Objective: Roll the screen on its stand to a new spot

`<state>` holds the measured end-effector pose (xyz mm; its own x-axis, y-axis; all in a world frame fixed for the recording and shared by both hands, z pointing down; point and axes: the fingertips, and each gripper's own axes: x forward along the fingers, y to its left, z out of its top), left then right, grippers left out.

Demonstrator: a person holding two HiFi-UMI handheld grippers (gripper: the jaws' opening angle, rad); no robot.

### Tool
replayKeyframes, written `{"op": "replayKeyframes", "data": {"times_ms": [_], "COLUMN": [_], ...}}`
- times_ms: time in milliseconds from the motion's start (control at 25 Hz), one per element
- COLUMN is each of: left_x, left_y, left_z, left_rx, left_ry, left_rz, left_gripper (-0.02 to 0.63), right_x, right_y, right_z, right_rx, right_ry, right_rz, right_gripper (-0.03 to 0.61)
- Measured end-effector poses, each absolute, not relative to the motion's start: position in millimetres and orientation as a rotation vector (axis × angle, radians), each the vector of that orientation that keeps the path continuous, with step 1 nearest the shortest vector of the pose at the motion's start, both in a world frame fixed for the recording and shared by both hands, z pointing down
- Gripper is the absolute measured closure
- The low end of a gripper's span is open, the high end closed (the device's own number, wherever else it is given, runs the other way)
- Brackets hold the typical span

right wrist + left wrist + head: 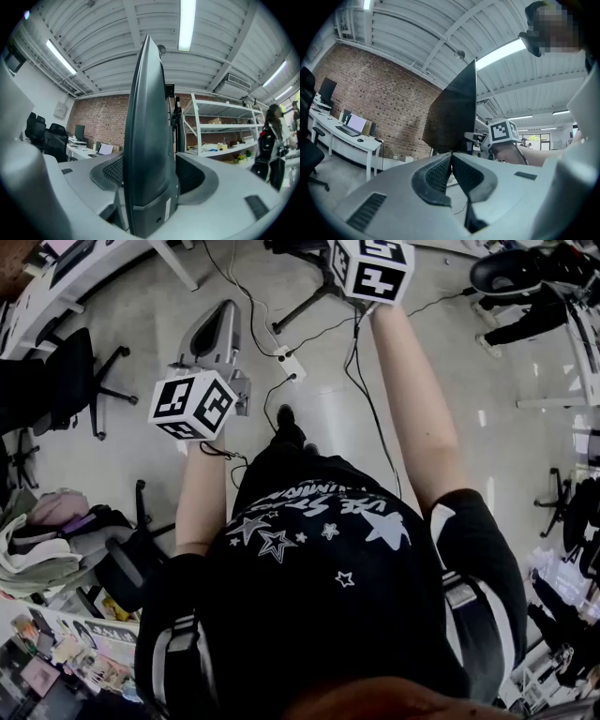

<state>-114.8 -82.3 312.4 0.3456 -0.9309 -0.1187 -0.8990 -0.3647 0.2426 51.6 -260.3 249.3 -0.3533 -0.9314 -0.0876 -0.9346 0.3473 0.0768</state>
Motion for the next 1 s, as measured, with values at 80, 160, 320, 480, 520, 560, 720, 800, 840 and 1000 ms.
{"op": "replayKeyframes", "data": {"times_ms": [80,160,320,480,520,560,720,800,840,1000], "left_x": [-114,-111,-105,-99,-96,-94,-97,-99,-100,-109], "left_y": [-78,-74,-70,-69,-69,-68,-61,-56,-53,-33], "left_z": [312,311,310,316,318,319,327,325,323,318], "left_rx": [2.457,2.467,2.497,2.497,2.502,2.506,2.503,2.498,2.498,2.490], "left_ry": [-1.693,-1.688,-1.663,-1.639,-1.630,-1.619,-1.597,-1.594,-1.593,-1.606], "left_rz": [-0.362,-0.357,-0.338,-0.348,-0.350,-0.349,-0.341,-0.349,-0.351,-0.362], "left_gripper": [0.601,0.601,0.601,0.601,0.601,0.601,0.601,0.601,0.601,0.601], "right_x": [56,62,73,79,80,81,75,72,70,60], "right_y": [-251,-239,-210,-183,-177,-170,-145,-134,-129,-107], "right_z": [257,264,275,298,305,312,330,332,332,329], "right_rx": [-1.743,-1.725,-1.704,-1.675,-1.667,-1.660,-1.624,-1.604,-1.598,-1.572], "right_ry": [2.560,2.550,2.512,2.518,2.526,2.533,2.539,2.547,2.551,2.553], "right_rz": [0.135,0.101,0.031,-0.024,-0.038,-0.051,-0.109,-0.132,-0.140,-0.150], "right_gripper": [0.282,0.282,0.282,0.282,0.282,0.282,0.283,0.284,0.284,0.284]}}
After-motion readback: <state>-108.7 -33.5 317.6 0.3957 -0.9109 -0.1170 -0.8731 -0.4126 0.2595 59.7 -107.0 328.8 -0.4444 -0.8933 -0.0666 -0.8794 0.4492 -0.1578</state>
